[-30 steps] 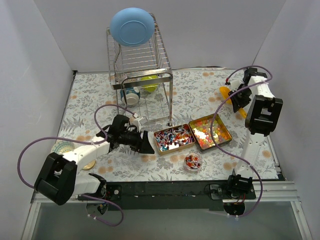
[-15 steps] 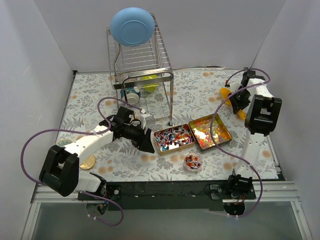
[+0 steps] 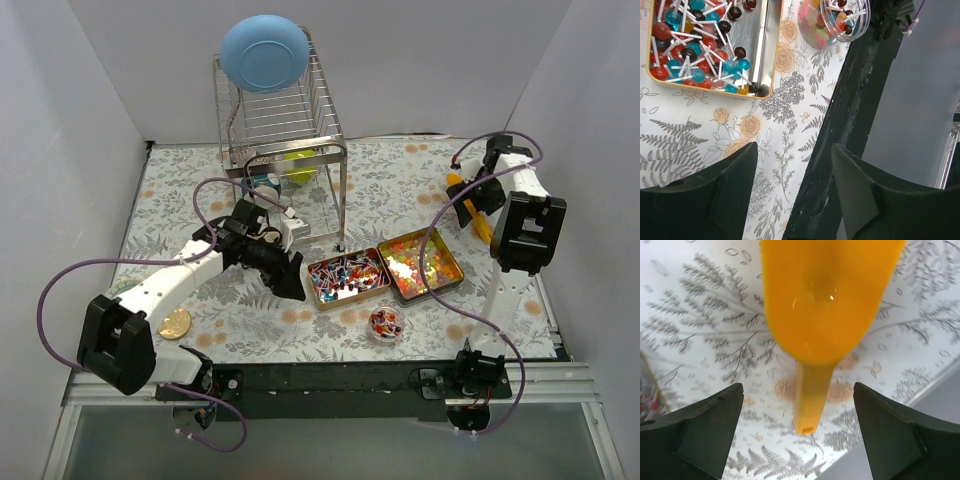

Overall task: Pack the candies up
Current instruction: Place the spatula at the center of the board, then pick up the bottle lid from the corner of the board.

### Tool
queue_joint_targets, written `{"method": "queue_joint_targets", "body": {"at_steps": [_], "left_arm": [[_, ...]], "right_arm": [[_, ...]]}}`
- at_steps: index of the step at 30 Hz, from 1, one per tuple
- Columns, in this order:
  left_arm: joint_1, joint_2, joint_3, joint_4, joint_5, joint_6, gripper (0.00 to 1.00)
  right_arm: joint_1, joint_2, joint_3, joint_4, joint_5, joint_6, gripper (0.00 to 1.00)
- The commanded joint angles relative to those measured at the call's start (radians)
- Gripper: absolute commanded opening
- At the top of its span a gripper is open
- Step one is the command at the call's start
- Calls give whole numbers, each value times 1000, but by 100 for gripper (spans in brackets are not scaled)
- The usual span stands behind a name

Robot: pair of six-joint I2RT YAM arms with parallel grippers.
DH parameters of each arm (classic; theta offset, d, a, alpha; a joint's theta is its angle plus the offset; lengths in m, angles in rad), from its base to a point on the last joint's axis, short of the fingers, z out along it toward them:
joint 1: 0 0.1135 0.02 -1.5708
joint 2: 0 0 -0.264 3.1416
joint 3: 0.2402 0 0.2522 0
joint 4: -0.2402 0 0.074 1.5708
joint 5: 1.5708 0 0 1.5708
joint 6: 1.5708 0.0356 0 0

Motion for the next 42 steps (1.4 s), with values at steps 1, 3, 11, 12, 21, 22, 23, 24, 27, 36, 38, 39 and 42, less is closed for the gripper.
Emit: {"method": "queue_joint_targets", "body": {"at_steps": [1, 3, 11, 12, 21, 22, 23, 24, 27, 36, 38, 39, 42], "left_arm": [[-4, -41, 151, -259, -85, 191, 61], [-4, -72, 188, -344, -135, 309, 69], [3, -262, 122, -540, -525, 432, 75], [6, -285, 108, -566, -570, 445, 76], [220, -488, -105, -593, -849, 544, 98], [260, -475, -96, -568, -827, 542, 98], [307, -436, -79, -541, -795, 538, 98], [361, -411, -72, -466, -782, 538, 98], [655, -265, 14, -332, -756, 532, 98], [843, -125, 27, -310, -574, 766, 98], [848, -119, -33, -329, -542, 830, 98], [849, -113, -48, -338, -540, 859, 98], [851, -64, -93, -288, -573, 826, 98]], "right_arm": [[4, -170, 36, -75, -60, 24, 98], [4, -233, 56, -95, -101, 34, 98], [42, -394, 41, -203, -382, 27, 98], [63, -411, 18, -216, -402, 18, 98], [160, -459, -48, -216, -353, -5, 98], [166, -453, -45, -219, -350, -3, 98], [173, -442, -42, -222, -348, -5, 98], [173, -438, -33, -230, -345, -3, 98], [225, -421, -18, -239, -338, -5, 98], [269, -410, -44, -259, -338, -14, 98], [275, -410, -44, -271, -339, -20, 98], [274, -410, -42, -279, -341, -20, 98], [280, -395, -15, -309, -338, -23, 98]]}}
